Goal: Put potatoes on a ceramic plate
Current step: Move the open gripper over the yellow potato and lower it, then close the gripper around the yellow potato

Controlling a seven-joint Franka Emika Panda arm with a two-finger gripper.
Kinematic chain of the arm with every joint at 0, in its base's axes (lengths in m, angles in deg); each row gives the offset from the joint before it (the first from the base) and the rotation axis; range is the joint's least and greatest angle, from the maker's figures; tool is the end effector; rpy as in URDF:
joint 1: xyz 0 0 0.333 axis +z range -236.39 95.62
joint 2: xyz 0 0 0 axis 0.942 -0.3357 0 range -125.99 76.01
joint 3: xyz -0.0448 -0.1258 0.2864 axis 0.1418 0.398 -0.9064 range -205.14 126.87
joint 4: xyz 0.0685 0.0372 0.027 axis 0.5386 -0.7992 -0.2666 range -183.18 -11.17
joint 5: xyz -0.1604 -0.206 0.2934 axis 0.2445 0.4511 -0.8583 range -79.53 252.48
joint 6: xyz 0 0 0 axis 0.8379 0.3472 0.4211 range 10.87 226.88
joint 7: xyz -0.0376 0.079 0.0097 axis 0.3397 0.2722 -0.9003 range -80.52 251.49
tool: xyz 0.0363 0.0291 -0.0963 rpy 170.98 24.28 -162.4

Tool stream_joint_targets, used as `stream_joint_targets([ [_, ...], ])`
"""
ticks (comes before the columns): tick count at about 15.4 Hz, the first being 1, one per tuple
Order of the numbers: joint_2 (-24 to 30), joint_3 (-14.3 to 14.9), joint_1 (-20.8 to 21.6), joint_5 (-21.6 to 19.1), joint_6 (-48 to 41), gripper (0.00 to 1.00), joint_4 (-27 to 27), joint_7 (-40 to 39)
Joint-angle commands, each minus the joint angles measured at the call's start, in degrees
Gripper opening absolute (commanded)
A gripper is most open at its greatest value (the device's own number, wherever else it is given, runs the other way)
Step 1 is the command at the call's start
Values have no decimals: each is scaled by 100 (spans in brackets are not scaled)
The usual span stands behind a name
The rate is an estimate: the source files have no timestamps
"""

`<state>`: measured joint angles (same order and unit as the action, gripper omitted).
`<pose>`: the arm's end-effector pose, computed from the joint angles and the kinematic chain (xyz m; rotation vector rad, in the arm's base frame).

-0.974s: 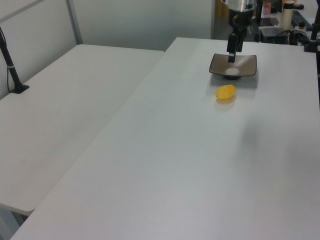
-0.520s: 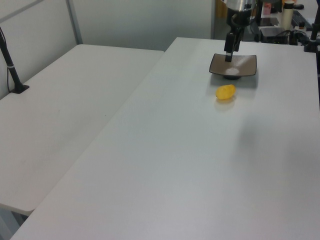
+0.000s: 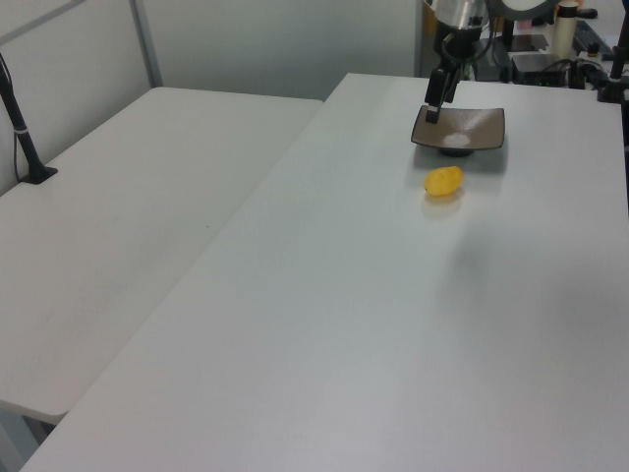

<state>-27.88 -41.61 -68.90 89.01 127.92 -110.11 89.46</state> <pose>0.5946 0.0381 0.5296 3.1019 0.0241 0.2811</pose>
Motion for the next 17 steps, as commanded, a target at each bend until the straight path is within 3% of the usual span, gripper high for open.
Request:
stream_joint_targets([
  [1,-185,28,-96,186,514,100,-96,-395],
  [6,-563,28,-193,213,560,100,-104,-2223],
  [9,-827,37,-193,651,560,100,-148,-3216],
  [12,-968,37,-271,1029,577,100,-148,-3727],
  [17,-1284,63,-359,1276,840,100,-148,-4334],
])
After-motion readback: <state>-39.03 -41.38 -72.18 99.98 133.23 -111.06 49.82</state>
